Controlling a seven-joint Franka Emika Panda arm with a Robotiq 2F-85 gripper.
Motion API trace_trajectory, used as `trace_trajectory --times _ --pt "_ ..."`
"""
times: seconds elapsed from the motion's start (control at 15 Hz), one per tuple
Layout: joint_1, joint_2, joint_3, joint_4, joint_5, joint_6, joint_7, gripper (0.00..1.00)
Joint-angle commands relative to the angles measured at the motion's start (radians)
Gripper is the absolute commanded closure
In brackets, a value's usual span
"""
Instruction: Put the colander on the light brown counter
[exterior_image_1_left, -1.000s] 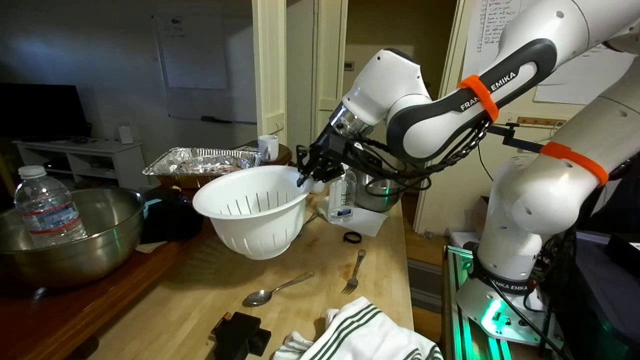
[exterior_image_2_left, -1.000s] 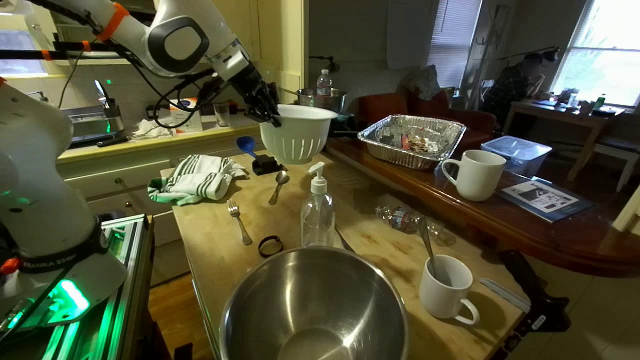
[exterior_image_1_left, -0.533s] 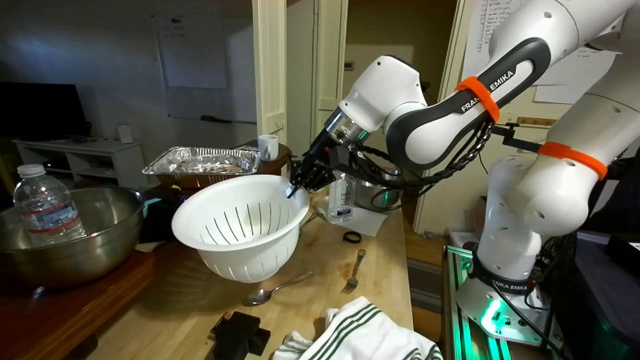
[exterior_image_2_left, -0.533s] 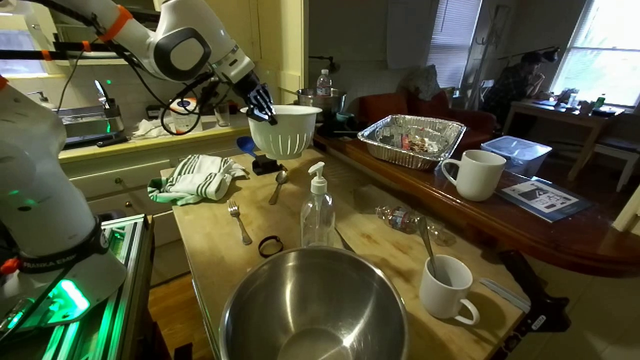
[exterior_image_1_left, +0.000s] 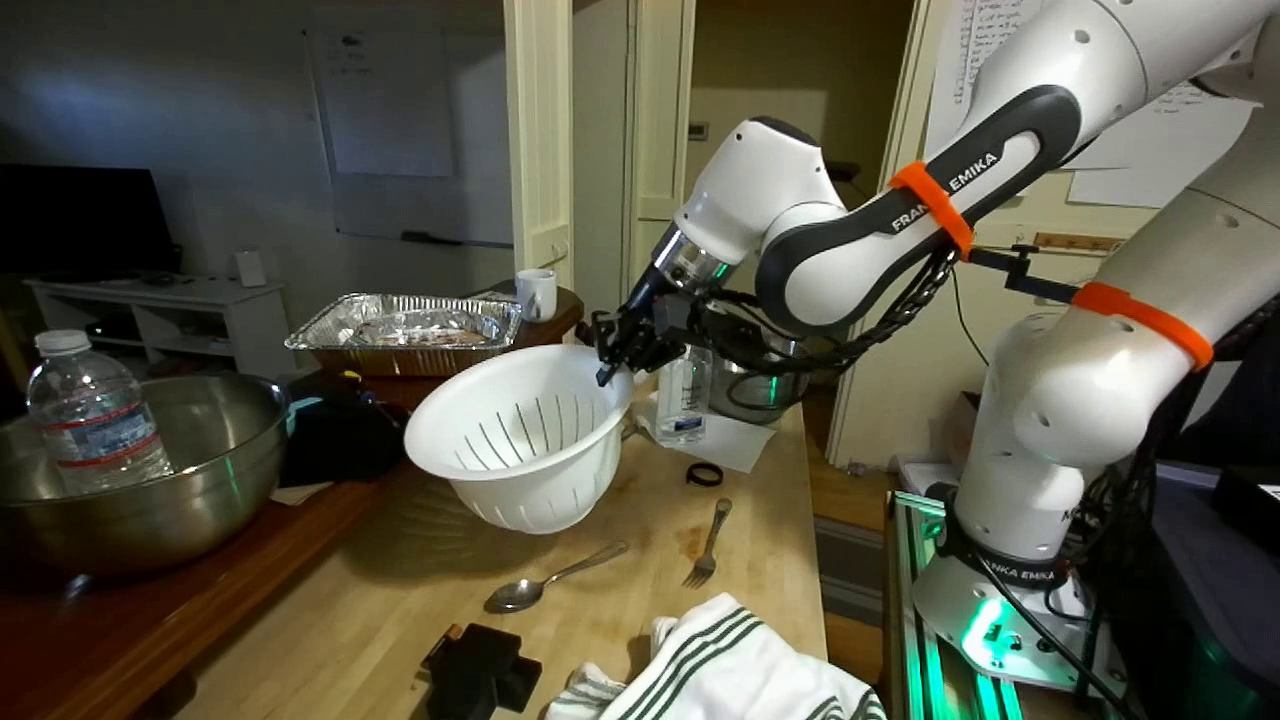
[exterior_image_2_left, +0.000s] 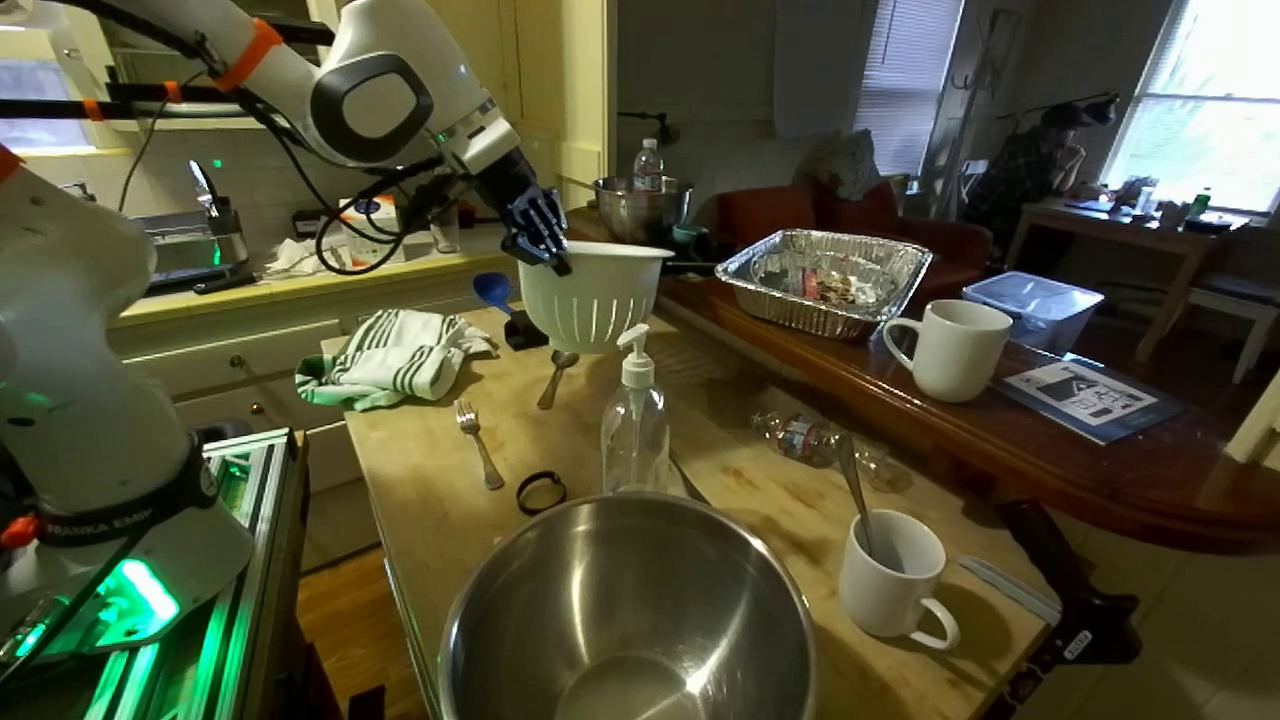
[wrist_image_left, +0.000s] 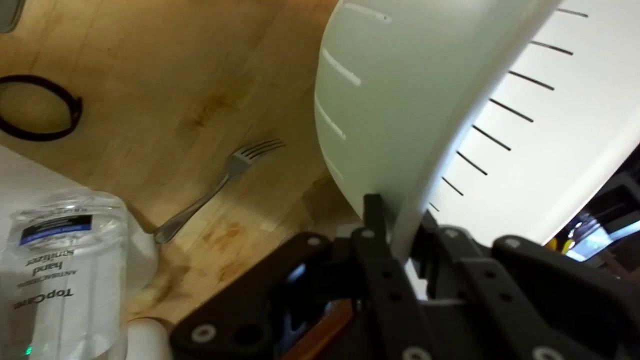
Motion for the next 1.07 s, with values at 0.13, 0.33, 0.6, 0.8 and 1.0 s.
trace_trajectory --times 0.13,0.33,0.6,0.8,1.0 --pt "-0.042 0.048 0.005 0.000 -0.010 0.075 0.022 0.96" --pt "-0.048 0.081 0.035 -0.001 -0.016 0.159 0.029 0.96" --pt "0.019 0.128 0.004 -0.001 0.016 0.204 -0.046 0.96" --pt "0.022 0.139 0.004 -0.001 0.003 0.208 -0.036 0.96" --pt "-0.025 0.136 0.033 0.000 -0.009 0.212 0.017 0.96"
